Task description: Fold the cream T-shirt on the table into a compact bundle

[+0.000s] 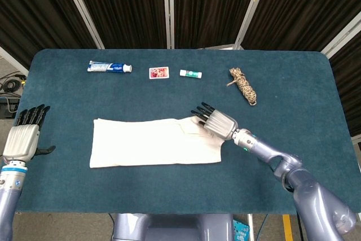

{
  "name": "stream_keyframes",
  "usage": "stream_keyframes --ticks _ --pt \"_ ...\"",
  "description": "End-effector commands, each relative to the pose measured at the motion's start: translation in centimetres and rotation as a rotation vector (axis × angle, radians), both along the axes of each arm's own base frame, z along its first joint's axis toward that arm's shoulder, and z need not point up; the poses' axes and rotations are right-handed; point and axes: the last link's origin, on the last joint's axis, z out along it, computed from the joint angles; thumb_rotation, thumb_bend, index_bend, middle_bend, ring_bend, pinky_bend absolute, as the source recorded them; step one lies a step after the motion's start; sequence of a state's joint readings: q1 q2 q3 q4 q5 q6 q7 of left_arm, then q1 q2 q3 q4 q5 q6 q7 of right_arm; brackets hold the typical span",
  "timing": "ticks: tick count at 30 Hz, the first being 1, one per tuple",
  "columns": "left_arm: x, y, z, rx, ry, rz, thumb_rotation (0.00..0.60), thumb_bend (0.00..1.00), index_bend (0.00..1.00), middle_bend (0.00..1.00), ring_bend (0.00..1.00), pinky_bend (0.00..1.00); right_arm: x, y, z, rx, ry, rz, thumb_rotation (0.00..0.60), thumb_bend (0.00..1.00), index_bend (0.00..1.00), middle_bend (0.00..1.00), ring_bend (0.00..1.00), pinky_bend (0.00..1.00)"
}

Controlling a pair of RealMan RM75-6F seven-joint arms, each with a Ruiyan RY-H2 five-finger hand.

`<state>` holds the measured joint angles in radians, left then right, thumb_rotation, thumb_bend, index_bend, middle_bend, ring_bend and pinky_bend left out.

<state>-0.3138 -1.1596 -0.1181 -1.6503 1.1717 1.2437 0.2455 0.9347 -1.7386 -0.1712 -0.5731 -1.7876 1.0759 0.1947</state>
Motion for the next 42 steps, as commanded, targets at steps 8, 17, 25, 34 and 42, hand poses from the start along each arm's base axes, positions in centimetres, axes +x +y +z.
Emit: stream_keyframes --ticks 8,17,25,34,42 --pt "0.1 -0.2 0.1 -0.004 -0.003 -0.002 0.6 0.0 0.0 0.0 0.0 0.0 -1.0 2.5 8.1 -0.118 -0.091 0.04 0.6 0.03 0.08 0.0 0.0 0.0" --pt "0.4 0.0 -0.5 -0.021 -0.022 -0.045 0.6 0.0 0.0 0.0 0.0 0.0 -5.3 8.1 16.6 -0.282 -0.312 -0.204 0.6 0.02 0.08 0.0 0.0 0.0" --pt "0.1 1.3 -2.9 -0.142 -0.002 -0.125 0.6 0.0 0.0 0.0 0.0 0.0 -7.6 12.6 18.6 -0.402 -0.479 -0.393 0.6 0.0 0.04 0.0 0.0 0.0" --pt "-0.9 3.1 -6.4 -0.336 0.042 -0.292 0.6 0.0 0.06 0.0 0.0 0.0 -8.5 15.2 18.0 -0.511 -0.554 -0.514 0.6 0.0 0.0 0.0 0.0 0.0" --pt "-2.1 4.3 -7.7 -0.43 0.128 -0.385 0.6 0.02 0.3 0.0 0.0 0.0 -8.5 15.8 17.0 -0.539 -0.632 -0.588 0.6 0.0 0.0 0.0 0.0 0.0"
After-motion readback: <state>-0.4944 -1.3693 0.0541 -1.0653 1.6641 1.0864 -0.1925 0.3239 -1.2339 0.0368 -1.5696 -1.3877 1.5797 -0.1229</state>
